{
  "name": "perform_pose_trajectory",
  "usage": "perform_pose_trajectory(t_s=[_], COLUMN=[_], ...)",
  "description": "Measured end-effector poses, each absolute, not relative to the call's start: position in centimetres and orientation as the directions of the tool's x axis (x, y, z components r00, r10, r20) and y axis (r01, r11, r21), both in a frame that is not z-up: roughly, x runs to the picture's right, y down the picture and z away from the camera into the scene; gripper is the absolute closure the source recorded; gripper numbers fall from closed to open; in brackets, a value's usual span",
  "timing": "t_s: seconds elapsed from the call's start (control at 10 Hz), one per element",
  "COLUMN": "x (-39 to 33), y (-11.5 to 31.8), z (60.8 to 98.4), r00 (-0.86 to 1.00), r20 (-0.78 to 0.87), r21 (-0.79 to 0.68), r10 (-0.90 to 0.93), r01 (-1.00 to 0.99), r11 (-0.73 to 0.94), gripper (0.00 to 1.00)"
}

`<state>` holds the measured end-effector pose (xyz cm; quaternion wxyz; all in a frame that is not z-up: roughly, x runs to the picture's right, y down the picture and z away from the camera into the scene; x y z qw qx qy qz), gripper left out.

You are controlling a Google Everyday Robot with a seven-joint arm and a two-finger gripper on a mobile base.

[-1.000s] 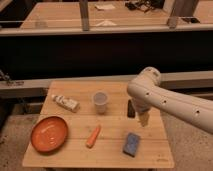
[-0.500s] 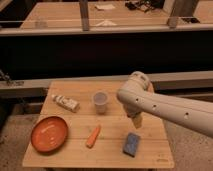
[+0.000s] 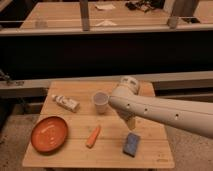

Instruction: Drag the pepper across the table

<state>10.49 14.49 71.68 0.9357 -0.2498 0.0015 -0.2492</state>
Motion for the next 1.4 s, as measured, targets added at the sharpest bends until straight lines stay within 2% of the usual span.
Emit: perform_pose_trajectory(t_s=[1.4], x=[2.0], y=[18.4], z=[75.4], r00=[0.704], r20=[0.281], r21=[-0.367], r10=[-0.652], r01=[0.707], r11=[0.604], gripper=[0.2])
